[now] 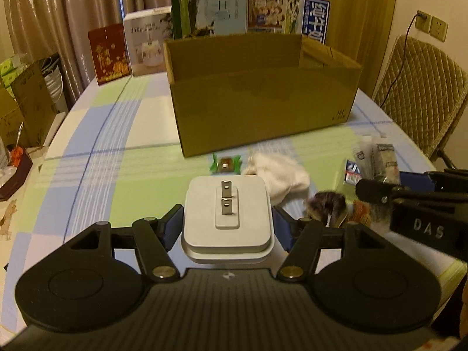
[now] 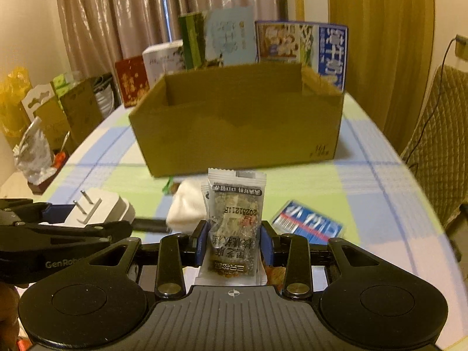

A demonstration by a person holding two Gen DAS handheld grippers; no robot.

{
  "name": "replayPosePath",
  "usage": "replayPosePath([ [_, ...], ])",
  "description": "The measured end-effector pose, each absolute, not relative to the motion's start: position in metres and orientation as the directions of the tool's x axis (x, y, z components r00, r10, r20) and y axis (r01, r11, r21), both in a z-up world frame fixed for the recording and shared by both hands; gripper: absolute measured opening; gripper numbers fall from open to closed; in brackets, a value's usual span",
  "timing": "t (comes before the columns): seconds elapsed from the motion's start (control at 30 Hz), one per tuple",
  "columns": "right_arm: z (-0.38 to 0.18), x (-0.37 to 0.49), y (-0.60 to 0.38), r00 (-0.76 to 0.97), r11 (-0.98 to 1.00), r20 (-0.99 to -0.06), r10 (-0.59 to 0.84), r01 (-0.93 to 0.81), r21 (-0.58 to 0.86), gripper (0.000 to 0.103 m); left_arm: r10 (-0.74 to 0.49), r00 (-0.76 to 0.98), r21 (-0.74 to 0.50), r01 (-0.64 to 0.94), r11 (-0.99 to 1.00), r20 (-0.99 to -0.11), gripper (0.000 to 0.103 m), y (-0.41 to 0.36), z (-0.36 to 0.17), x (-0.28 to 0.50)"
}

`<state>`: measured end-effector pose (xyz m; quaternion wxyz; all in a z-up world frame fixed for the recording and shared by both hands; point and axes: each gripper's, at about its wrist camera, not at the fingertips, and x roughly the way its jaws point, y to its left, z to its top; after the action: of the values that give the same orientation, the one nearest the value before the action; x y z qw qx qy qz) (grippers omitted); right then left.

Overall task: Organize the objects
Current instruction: 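Carry the adapter and snack packet into the cardboard box and release both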

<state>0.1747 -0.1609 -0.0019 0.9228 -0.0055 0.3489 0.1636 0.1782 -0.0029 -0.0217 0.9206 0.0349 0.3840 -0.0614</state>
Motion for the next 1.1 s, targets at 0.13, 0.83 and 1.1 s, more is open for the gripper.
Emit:
replayPosePath([
  [0.13,0.01,0.179,-0.168,0.711,0.946,-0.636,0.3,-0.305,0.107,0.034,-0.086,0.707,0.02,0.14,0.99,-0.702,0.06,-0.007,-0.007,0.181],
  [0.83,0.106,0.322,-0.177,0.7,0.902,-0.594,0.397,-0.416,0.113,0.034,-0.144,0.752,0.014,0.2,0.98,-0.643,0.06,-0.011,0.087,0.309],
  [1.1,0.085,0.398,-0.172,0.655,0.914,-0.663,0.363,-0.389,0.117,0.034,-0.145,0.728,-0.008,0.189,0.982,-0.67,0.06,-0.007,0.074,0.383],
])
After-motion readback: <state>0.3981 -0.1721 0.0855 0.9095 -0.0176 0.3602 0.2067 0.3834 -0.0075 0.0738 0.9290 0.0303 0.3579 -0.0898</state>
